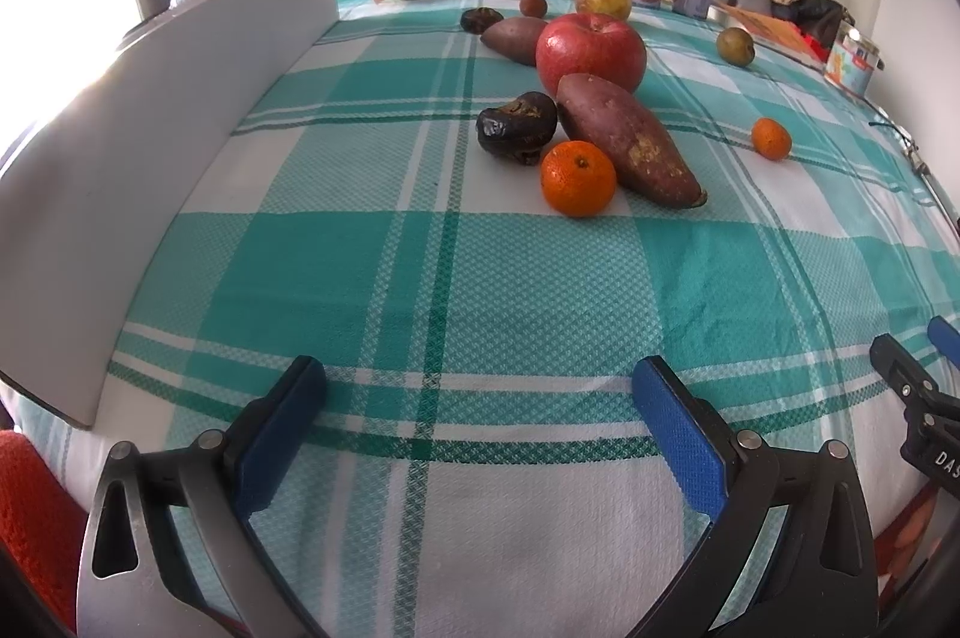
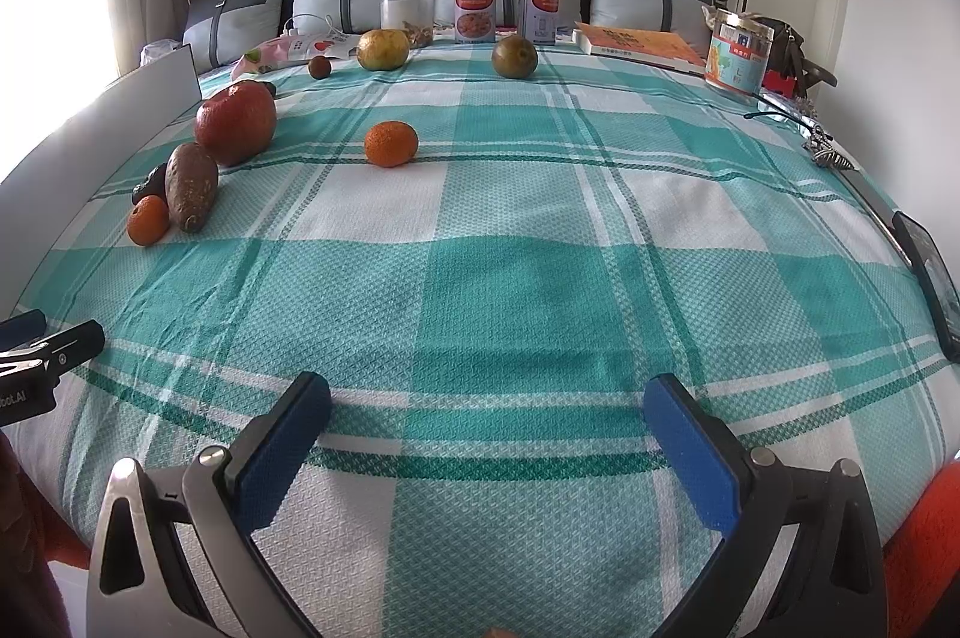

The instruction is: Organize fruits

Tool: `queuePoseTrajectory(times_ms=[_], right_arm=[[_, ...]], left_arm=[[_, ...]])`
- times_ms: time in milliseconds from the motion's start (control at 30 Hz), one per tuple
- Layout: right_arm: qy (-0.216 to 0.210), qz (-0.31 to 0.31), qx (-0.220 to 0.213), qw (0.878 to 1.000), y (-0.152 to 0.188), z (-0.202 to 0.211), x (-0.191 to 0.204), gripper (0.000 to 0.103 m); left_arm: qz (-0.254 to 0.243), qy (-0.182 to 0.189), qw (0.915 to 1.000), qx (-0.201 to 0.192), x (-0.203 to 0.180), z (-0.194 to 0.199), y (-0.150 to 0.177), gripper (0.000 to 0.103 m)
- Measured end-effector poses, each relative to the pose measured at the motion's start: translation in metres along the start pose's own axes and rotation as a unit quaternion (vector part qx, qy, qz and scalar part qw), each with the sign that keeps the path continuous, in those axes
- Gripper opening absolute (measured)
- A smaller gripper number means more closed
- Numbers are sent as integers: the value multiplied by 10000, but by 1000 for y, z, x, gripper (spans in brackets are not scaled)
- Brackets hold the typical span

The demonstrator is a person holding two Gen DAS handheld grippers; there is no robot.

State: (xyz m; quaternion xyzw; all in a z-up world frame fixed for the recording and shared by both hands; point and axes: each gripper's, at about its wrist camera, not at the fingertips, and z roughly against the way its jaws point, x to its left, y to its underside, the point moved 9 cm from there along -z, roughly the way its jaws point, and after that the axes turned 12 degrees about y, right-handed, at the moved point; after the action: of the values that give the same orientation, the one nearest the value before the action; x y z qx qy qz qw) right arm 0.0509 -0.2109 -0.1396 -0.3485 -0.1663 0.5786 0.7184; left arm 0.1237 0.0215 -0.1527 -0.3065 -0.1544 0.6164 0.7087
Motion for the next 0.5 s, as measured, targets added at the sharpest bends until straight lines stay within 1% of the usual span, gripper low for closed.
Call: queuePoseTrajectory(times_ms=[500], right_arm=[[-2, -6, 72, 10000, 1, 1, -2, 103]], left_arm=[[-87, 80, 9999, 66, -2, 0, 1, 103]])
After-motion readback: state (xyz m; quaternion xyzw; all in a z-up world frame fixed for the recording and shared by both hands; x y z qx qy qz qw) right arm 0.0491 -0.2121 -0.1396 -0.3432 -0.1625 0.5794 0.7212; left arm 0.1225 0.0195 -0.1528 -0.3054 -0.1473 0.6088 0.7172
